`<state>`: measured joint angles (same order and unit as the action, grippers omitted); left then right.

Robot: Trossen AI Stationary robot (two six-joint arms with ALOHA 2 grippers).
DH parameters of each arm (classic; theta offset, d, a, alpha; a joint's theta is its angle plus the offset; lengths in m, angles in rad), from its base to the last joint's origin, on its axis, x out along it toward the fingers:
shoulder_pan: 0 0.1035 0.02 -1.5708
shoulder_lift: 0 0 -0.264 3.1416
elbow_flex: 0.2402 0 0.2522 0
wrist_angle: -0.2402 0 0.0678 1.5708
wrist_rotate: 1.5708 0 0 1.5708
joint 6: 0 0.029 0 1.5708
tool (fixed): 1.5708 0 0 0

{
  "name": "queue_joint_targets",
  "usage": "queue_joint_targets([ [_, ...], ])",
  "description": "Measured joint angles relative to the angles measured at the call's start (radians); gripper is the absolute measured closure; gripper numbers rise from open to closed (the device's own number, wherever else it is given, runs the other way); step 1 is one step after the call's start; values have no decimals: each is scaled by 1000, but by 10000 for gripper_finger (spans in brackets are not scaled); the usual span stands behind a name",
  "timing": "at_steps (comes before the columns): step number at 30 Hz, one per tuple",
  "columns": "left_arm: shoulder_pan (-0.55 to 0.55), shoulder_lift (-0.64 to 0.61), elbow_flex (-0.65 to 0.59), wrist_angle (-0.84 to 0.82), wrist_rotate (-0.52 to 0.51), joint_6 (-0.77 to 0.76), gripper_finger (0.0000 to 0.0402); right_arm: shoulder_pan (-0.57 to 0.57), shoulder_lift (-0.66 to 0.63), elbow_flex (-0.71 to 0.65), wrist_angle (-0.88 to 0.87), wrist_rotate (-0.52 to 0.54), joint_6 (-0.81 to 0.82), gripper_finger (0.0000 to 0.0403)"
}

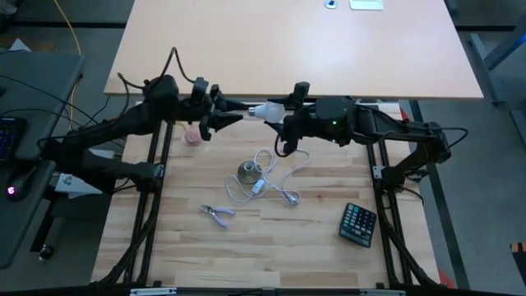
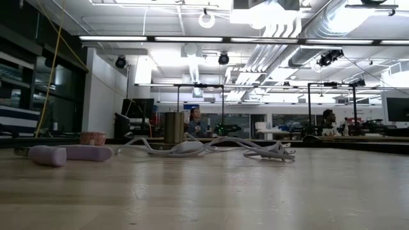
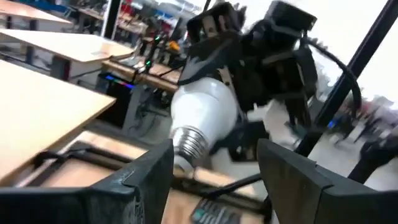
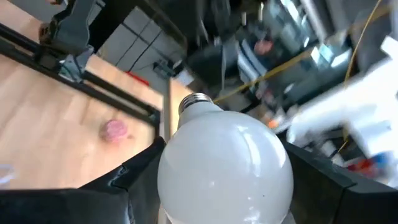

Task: Screw lightbulb
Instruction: Insert the lightbulb into the lamp

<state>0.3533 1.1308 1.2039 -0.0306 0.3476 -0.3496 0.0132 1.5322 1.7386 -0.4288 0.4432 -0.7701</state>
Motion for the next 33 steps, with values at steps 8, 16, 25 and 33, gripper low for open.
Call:
queue_joint_targets([
  [8,-3,-16,1,-488,-226,289,181,-51,9,0,-266,-216,637,141],
  [16,-46,150,-100,-710,-320,528,201,-54,66,0,-301,-333,815,141],
  [25,-15,308,-396,-373,-215,358,388,-53,62,77,-331,-330,815,141],
  [33,1,458,-437,-239,-246,252,401,-53,63,215,-371,-262,812,141],
])
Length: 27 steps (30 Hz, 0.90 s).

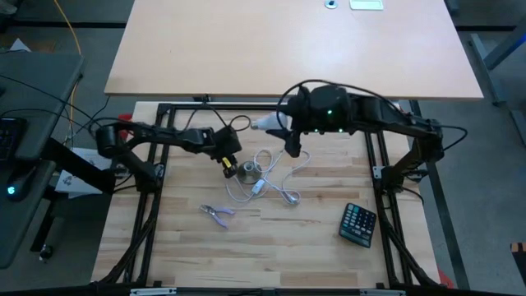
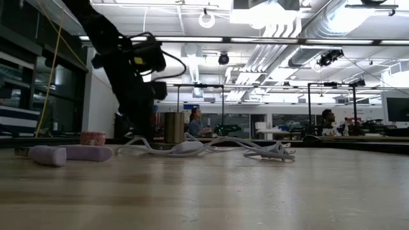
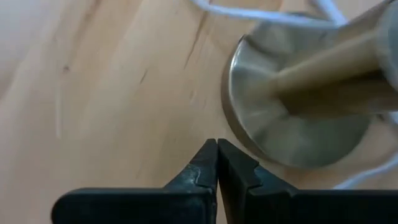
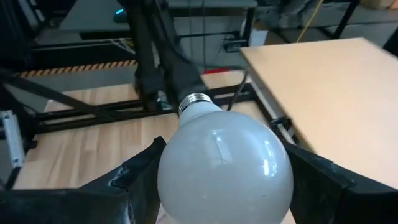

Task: Screw lightbulb
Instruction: Insert the lightbulb into the lamp

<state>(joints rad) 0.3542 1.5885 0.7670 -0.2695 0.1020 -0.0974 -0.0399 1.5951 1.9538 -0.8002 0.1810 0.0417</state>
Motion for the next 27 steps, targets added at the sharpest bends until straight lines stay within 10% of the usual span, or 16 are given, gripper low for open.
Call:
queue_joint_targets([
  [27,-297,322,130,502,45,-477,401,1,1,211,-711,53,55,141],
])
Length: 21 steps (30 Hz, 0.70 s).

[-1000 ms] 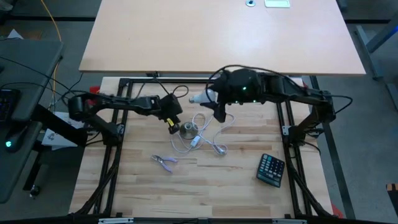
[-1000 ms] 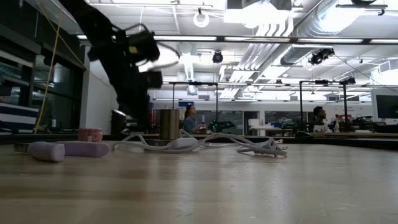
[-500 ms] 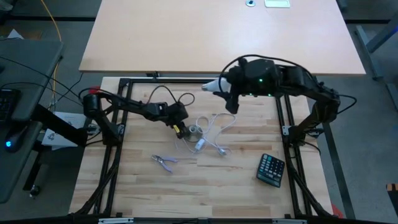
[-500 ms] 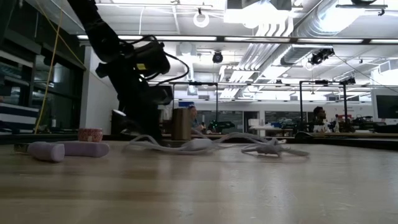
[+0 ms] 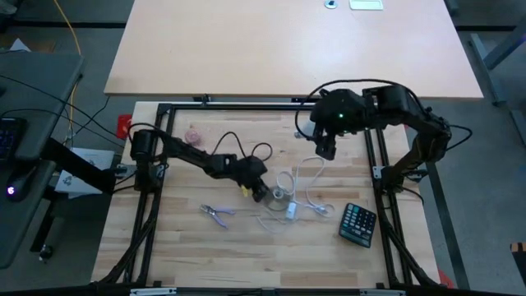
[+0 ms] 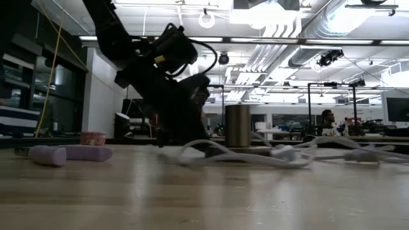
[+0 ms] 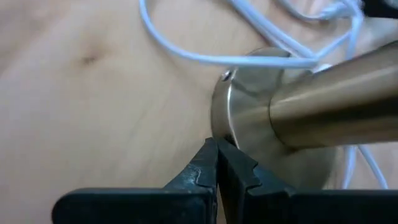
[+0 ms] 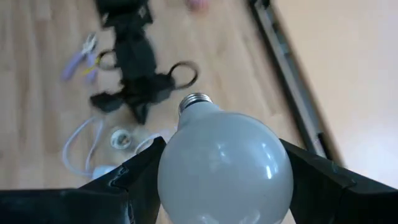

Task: Screw lightbulb
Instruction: Insert the lightbulb into the lamp

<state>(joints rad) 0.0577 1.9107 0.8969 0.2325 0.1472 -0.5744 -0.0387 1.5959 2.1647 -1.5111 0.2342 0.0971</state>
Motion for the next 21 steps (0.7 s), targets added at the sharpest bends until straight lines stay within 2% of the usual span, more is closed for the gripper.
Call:
queue_joint_targets([
  [4,12,-26,21,10,-15,54,401,4,8,-26,-31,-98,-14,141],
  [9,65,-126,21,-80,-48,172,401,36,12,-115,17,-148,-79,141],
  [14,109,-298,20,-195,-69,335,401,114,76,-172,59,-234,-216,141],
  [18,124,-454,20,-290,-148,421,401,187,166,-172,57,-230,-323,141],
  [21,135,-546,18,-360,-194,495,401,227,243,-172,56,-228,-342,141],
])
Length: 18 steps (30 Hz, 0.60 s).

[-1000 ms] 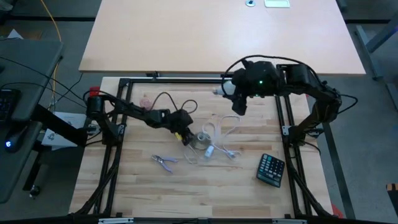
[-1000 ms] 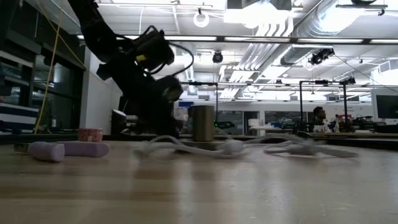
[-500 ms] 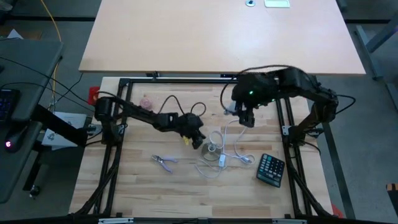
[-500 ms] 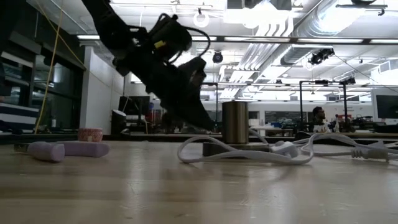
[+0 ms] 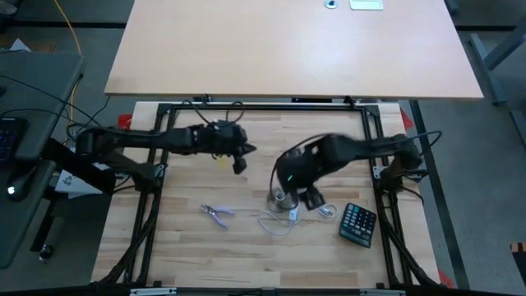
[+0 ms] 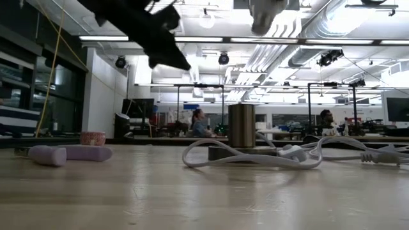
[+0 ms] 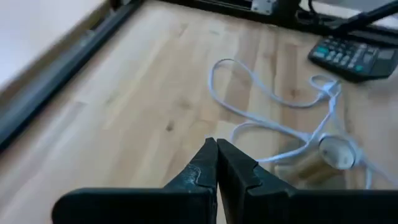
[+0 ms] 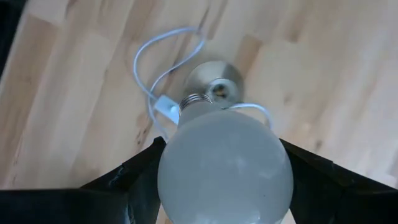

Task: Screw lightbulb
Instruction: Insert the lightbulb into the lamp

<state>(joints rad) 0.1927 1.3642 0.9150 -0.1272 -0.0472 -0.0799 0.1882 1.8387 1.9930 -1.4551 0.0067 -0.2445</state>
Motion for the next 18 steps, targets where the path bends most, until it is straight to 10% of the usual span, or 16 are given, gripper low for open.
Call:
queue_joint_targets([
  [18,-34,-198,-359,178,307,-96,401,6,232,2,14,124,256,141],
])
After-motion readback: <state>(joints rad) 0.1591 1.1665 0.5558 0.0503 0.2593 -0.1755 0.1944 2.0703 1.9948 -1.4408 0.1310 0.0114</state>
